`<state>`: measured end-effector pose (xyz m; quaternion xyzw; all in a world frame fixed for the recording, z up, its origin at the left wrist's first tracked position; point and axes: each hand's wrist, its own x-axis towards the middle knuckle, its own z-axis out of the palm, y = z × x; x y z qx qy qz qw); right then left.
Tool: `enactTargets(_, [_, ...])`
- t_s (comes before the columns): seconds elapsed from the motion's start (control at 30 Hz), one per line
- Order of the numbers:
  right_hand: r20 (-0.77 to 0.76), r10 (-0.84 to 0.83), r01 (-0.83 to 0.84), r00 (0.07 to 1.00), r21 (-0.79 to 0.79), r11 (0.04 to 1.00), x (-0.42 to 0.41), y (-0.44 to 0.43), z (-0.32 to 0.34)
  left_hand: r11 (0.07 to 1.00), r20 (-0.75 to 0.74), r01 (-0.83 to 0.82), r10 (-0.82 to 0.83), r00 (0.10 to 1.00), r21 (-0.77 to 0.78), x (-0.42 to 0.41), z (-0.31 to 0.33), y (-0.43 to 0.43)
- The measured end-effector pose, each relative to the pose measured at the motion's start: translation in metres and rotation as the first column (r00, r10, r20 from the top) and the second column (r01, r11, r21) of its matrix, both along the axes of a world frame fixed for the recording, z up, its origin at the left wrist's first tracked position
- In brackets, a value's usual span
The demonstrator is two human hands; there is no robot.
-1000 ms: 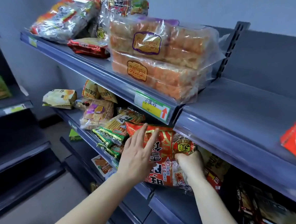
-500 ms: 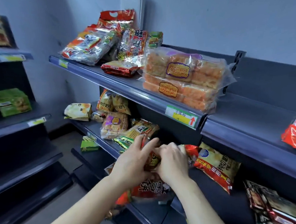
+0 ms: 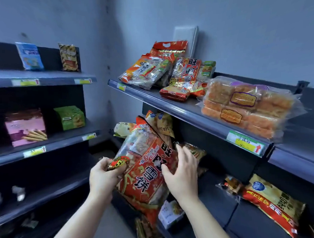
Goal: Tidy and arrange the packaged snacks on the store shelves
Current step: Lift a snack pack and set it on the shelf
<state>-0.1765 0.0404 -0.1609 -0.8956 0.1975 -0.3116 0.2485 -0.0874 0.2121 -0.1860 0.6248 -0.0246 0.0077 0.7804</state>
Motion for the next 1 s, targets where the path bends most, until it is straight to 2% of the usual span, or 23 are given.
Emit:
enactTargets(0.07, [0.006, 0.024, -0.024, 1.000, 0.078, 0.997, 0.009, 0.016, 0.001, 0.983, -0.036, -0.039, 0.033, 0.999, -0.178, 0.009, 0.004, 0.021])
enactTargets(0.13, [0.014, 0.094, -0.095, 0.995, 0.228, 0.969, 0.018, 0.029, 0.005, 0.948, -0.056, -0.063, 0.047, 0.997, -0.313, 0.018, 0.011, 0.039])
enactTargets(0.27, [0.029, 0.236, -0.206, 0.971, 0.597, 0.775, 0.043, 0.045, 0.021, 0.871, -0.065, -0.060, 0.033, 0.997, -0.487, 0.040, 0.027, 0.059])
enactTargets(0.37, [0.124, 0.312, -0.312, 0.942, 0.668, 0.676, 0.065, 0.045, 0.037, 0.810, -0.060, -0.029, -0.007, 0.998, -0.586, 0.067, 0.037, 0.065])
enactTargets(0.43, [0.211, 0.362, -0.406, 0.908, 0.652, 0.640, 0.080, 0.039, 0.049, 0.772, -0.067, -0.014, -0.036, 0.997, -0.635, 0.085, 0.045, 0.066])
enactTargets(0.53, [0.278, 0.330, -0.431, 0.902, 0.537, 0.725, 0.109, 0.023, 0.068, 0.771, -0.073, 0.012, -0.075, 0.995, -0.636, 0.115, 0.062, 0.055])
enactTargets(0.67, [0.427, 0.256, -0.442, 0.867, 0.425, 0.790, 0.148, -0.004, 0.098, 0.771, 0.009, 0.138, -0.169, 0.986, -0.622, 0.153, 0.093, 0.017])
enactTargets(0.77, [0.485, 0.211, -0.398, 0.849, 0.324, 0.858, 0.175, -0.032, 0.124, 0.826, 0.126, 0.233, -0.196, 0.972, -0.513, 0.182, 0.118, -0.015])
enactTargets(0.87, [0.521, 0.142, -0.273, 0.842, 0.185, 0.944, 0.204, -0.063, 0.148, 0.923, 0.112, 0.244, -0.220, 0.969, -0.297, 0.210, 0.143, -0.045])
enactTargets(0.93, [0.541, 0.102, -0.226, 0.835, 0.168, 0.960, 0.223, -0.082, 0.158, 0.919, 0.109, 0.266, -0.245, 0.963, -0.290, 0.232, 0.156, -0.067])
enactTargets(1.0, [0.565, 0.065, -0.225, 0.823, 0.219, 0.949, 0.236, -0.101, 0.165, 0.917, 0.109, 0.255, -0.232, 0.967, -0.308, 0.249, 0.170, -0.087])
